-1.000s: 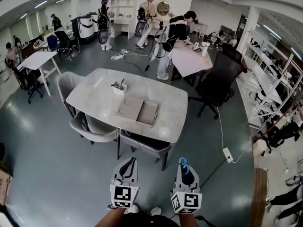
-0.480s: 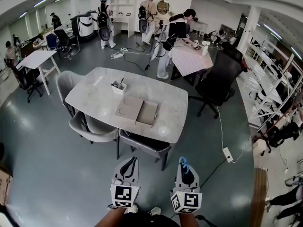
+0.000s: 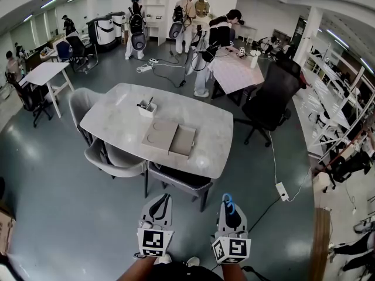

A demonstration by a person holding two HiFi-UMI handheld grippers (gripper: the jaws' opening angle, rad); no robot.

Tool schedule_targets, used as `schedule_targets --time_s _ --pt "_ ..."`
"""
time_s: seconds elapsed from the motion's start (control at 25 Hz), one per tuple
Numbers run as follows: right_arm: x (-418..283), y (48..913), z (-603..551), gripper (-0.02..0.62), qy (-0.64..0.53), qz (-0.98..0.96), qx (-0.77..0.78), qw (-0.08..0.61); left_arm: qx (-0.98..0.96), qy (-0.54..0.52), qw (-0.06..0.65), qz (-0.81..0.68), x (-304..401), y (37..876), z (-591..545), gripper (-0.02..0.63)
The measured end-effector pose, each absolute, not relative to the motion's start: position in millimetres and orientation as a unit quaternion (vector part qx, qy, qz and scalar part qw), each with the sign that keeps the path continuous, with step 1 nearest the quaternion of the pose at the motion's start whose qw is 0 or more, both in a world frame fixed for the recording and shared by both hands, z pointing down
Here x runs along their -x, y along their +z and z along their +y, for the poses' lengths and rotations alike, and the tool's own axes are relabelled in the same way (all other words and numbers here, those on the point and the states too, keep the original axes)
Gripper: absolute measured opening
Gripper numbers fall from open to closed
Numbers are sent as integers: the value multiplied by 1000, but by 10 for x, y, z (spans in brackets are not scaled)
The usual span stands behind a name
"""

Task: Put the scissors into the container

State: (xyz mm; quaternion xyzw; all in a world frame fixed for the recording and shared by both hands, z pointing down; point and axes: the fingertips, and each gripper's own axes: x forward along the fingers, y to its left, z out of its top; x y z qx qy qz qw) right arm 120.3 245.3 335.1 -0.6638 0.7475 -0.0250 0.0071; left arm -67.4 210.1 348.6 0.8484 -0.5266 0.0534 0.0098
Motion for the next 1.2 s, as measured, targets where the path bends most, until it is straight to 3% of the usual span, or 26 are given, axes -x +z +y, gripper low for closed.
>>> schedule_targets --time_s 0.72,1.2 --pt "-1015 3353 2237 43 -33 738 674 24 -857 52 3 -513 910 3503 1865 29" --pt "-1271 3453 1480 43 -38 750 660 24 -852 57 9 -521 585 3620 1159 29"
